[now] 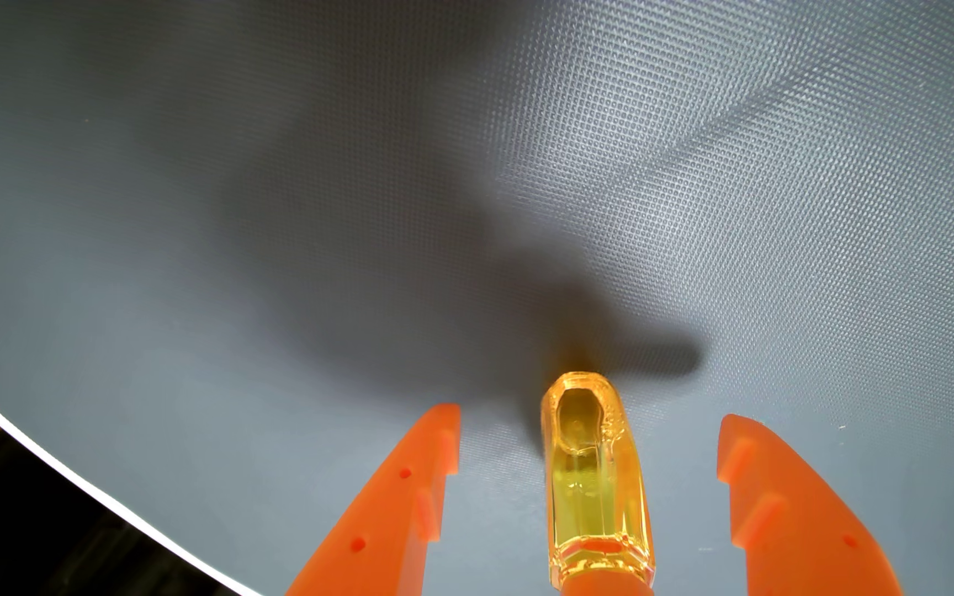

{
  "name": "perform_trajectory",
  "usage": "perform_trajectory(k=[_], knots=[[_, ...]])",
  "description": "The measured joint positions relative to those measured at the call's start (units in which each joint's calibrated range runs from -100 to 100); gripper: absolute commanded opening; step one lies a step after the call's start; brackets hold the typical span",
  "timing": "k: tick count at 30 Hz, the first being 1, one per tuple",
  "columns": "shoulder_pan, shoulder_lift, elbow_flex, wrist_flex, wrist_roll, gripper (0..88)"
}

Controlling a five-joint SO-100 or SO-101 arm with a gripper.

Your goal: Grab the eyedrops

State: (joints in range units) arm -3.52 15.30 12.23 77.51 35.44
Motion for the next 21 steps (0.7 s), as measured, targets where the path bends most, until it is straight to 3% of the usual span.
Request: perform_trajectory(k=[6,12,21], knots=[[0.0,0.2,0.0,-1.0,-0.3,24.7],[0.0,0.3,0.0,-2.8,-2.9,11.8],[0.0,0.3,0.0,-3.1,-6.1,6.8]])
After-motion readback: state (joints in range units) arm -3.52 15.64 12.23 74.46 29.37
